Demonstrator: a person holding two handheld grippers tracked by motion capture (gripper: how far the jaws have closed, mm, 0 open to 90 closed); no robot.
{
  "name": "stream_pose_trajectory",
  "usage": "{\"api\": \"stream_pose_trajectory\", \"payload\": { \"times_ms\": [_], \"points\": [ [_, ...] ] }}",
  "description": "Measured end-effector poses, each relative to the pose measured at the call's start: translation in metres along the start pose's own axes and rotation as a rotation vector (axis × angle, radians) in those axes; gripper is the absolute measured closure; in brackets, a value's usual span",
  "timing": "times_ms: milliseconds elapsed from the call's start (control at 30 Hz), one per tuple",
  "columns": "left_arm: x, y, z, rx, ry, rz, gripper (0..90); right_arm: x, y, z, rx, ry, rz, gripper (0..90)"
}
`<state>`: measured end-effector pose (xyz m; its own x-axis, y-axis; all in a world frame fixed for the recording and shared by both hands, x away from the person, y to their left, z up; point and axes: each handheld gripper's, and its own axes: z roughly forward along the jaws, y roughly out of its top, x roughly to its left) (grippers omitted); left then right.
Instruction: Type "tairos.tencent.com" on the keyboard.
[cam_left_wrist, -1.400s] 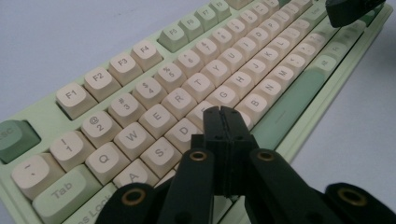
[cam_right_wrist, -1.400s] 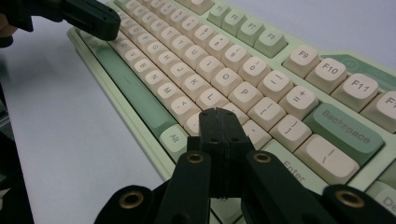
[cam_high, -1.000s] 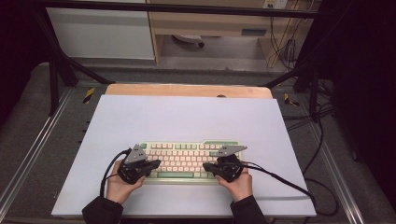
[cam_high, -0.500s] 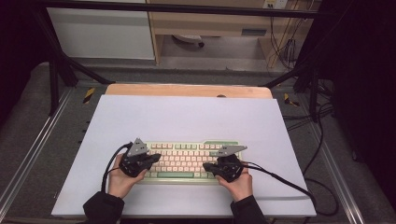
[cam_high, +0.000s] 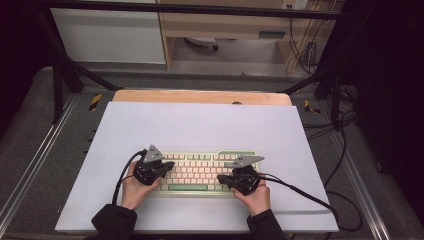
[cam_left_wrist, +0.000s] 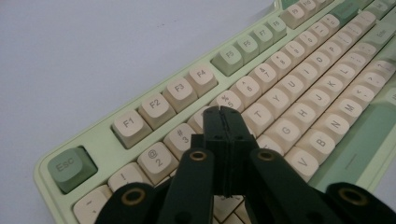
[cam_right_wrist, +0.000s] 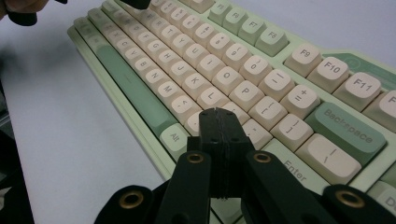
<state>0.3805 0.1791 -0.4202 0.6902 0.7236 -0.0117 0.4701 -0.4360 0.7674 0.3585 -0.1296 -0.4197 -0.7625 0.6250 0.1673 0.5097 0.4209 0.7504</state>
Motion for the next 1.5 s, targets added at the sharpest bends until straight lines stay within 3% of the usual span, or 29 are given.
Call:
{"api": "stream_pose_trajectory", "payload": {
  "times_ms": [800, 1500],
  "points": [
    [-0.002, -0.007, 0.007, 0.013, -0.002, 0.017, 89.7, 0.0, 0.0, 0.0, -0.001, -0.001, -0.006, 90.0],
    [-0.003, -0.007, -0.012, -0.023, -0.022, 0.012, 89.7, 0.001, 0.001, -0.003, -0.01, -0.002, -0.007, 90.0]
  ]
}}
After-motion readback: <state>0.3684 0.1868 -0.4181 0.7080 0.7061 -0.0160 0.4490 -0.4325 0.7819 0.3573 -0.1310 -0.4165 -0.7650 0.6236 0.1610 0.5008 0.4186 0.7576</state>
